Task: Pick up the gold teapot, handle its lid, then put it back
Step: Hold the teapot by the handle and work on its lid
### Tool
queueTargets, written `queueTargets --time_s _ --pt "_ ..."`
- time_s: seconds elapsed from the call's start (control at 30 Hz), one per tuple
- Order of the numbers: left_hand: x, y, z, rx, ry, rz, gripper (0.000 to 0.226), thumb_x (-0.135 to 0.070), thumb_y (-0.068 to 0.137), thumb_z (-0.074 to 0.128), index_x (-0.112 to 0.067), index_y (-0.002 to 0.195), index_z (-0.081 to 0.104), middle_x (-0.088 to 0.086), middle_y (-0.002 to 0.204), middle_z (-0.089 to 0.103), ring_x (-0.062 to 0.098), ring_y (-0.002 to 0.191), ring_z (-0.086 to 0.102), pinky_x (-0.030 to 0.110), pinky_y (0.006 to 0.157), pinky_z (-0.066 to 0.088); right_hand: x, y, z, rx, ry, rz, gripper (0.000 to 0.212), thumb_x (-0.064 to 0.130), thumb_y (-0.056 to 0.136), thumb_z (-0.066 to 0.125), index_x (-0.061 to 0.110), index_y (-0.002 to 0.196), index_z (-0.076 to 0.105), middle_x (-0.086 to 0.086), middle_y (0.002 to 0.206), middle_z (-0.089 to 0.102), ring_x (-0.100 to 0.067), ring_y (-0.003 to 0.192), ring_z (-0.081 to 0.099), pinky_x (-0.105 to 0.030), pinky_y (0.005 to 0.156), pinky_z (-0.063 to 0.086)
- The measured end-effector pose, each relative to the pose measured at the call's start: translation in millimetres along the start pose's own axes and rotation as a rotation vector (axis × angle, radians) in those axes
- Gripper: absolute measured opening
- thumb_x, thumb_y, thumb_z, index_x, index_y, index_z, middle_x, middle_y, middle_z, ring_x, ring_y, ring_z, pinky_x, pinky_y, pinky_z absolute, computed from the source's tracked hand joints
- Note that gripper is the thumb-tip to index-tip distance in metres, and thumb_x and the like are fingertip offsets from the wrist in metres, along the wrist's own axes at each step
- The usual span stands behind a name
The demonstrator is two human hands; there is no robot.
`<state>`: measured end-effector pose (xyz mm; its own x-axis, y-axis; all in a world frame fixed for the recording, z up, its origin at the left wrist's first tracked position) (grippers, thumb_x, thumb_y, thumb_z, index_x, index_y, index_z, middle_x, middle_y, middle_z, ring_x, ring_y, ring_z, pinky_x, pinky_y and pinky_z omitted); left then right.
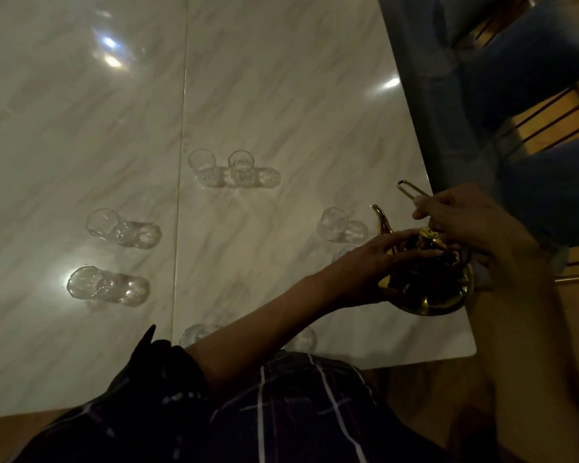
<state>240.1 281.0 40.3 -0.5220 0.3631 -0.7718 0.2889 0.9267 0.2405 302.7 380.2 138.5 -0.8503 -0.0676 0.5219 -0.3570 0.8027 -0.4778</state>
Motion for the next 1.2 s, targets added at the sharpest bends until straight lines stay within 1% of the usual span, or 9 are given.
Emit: queueTargets --time_s 0.13,0.27,0.57,0.77,0.83,0.93,0.97,1.1,1.2 --pt "-2 -1 -1 -0.007 -0.010 0.009 0.083 -0.022 0.085 0.082 -0.023 0.157 0.042 0.010 0.169 0.023 0.032 0.151 0.035 0.049 0.109 0.051 -2 1 1 0.003 -0.006 0.012 0.027 0.037 0.099 0.052 0.023 0.082 0.069 -0.003 0.083 0.062 -0.014 0.079 0.059 -0.030 0.064 0.048" --pt "-2 -1 -1 0.000 -0.007 -0.001 0.083 -0.023 0.085 0.082 -0.024 0.158 0.041 0.011 0.169 0.023 0.032 0.150 0.035 0.046 0.110 0.051 -1 0 -1 0.001 -0.009 0.004 0.028 0.038 0.098 0.052 0.025 0.079 0.068 -0.005 0.084 0.064 -0.018 0.081 0.062 -0.037 0.076 0.053" --pt "-5 -1 -3 0.000 -0.011 0.003 0.084 -0.024 0.085 0.082 -0.023 0.158 0.041 0.012 0.169 0.023 0.034 0.149 0.037 0.051 0.104 0.054 1 -2 -1 0.009 -0.008 0.018 0.028 0.036 0.099 0.051 0.023 0.079 0.067 -0.007 0.085 0.062 -0.018 0.080 0.060 -0.032 0.068 0.049" --pt "-6 0 -3 0.003 0.007 0.005 0.084 -0.024 0.085 0.082 -0.024 0.158 0.040 0.012 0.169 0.023 0.034 0.149 0.037 0.049 0.105 0.053 3 -4 -2 0.020 -0.015 0.015 0.027 0.035 0.100 0.050 0.021 0.084 0.067 -0.005 0.084 0.060 -0.016 0.079 0.058 -0.030 0.064 0.047" --pt "-7 0 -2 0.003 -0.003 0.011 0.084 -0.023 0.086 0.082 -0.023 0.158 0.040 0.013 0.168 0.023 0.035 0.149 0.037 0.052 0.106 0.053 4 -5 -2 0.024 -0.035 0.010 0.028 0.036 0.100 0.050 0.023 0.080 0.066 -0.005 0.085 0.060 -0.017 0.080 0.059 -0.031 0.066 0.048" --pt "-6 -2 -2 0.004 -0.008 0.010 0.083 -0.023 0.086 0.082 -0.024 0.158 0.040 0.013 0.169 0.023 0.035 0.149 0.037 0.053 0.105 0.053 4 -6 -2 0.023 -0.032 0.009 0.029 0.036 0.100 0.050 0.025 0.079 0.066 -0.005 0.086 0.061 -0.018 0.083 0.060 -0.037 0.076 0.050" --pt "-7 -2 -3 0.003 -0.005 0.007 0.083 -0.022 0.086 0.081 -0.024 0.158 0.040 0.013 0.169 0.023 0.035 0.150 0.036 0.053 0.106 0.052 3 -6 -2 0.024 -0.032 0.012 0.028 0.036 0.100 0.049 0.025 0.079 0.066 -0.005 0.087 0.061 -0.017 0.083 0.059 -0.037 0.076 0.050" --pt "-10 -3 -5 0.001 -0.013 0.008 0.083 -0.020 0.086 0.082 -0.021 0.158 0.041 0.015 0.168 0.024 0.036 0.149 0.036 0.052 0.108 0.051 3 -6 -2 0.023 -0.043 0.018 0.029 0.036 0.100 0.049 0.025 0.078 0.064 -0.003 0.085 0.059 -0.015 0.080 0.057 -0.030 0.064 0.045" --pt "-11 -3 -5 0.008 -0.018 0.000 0.083 -0.019 0.085 0.082 -0.021 0.157 0.042 0.015 0.168 0.024 0.036 0.150 0.035 0.051 0.110 0.050 3 -7 -2 0.028 -0.036 0.019 0.029 0.036 0.100 0.048 0.024 0.082 0.066 -0.004 0.085 0.059 -0.015 0.079 0.057 -0.030 0.063 0.045"
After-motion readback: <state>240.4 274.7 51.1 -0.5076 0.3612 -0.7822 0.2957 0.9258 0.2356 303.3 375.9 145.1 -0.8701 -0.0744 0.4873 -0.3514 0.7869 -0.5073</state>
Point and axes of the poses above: each hand's wrist, its own y-axis towards the middle knuckle, its own z-axis out of the palm, x = y × z, the point moved 7 cm from there along y, towards the middle knuckle
